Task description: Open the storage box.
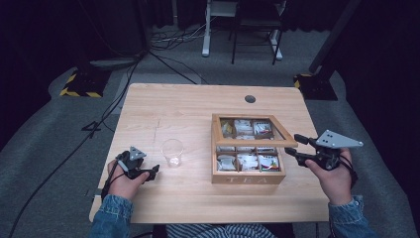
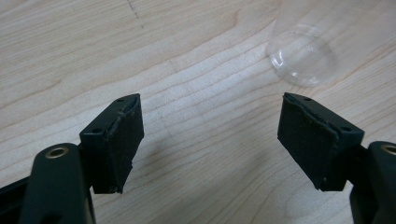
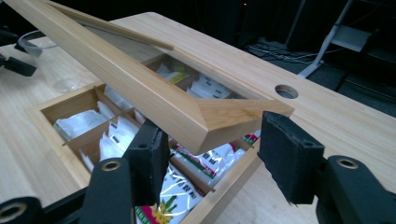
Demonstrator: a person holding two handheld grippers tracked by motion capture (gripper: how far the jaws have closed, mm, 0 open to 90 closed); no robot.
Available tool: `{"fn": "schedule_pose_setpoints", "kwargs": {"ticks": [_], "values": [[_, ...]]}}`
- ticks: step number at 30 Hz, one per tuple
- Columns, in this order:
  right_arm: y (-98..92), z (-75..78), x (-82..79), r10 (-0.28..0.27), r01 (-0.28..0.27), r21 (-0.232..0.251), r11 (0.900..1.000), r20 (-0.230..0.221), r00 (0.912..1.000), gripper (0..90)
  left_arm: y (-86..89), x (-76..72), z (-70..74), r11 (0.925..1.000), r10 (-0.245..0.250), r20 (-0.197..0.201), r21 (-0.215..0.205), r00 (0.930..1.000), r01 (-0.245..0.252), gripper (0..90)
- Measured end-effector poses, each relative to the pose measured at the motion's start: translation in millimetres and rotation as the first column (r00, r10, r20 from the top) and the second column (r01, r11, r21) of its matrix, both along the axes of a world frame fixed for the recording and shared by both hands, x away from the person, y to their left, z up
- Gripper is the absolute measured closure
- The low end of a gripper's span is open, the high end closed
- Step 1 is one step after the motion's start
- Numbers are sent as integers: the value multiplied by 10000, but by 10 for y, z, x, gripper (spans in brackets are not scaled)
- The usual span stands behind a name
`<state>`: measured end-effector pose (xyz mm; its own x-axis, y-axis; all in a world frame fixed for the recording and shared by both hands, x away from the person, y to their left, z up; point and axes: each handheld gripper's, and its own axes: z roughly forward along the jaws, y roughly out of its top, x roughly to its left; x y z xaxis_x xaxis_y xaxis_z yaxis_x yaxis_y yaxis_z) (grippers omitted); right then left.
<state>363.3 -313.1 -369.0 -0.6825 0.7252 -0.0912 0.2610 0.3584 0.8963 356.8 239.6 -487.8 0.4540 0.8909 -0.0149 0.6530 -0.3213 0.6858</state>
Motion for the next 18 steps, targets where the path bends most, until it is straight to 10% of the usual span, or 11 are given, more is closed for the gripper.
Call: {"fn": "schedule_pose_setpoints", "kwargs": {"ticks": [18], "values": [[82, 160, 215, -393, 382, 265, 9989, 392, 9985, 439, -73, -118, 427, 9993, -68, 810, -354, 9967, 97, 242]]}}
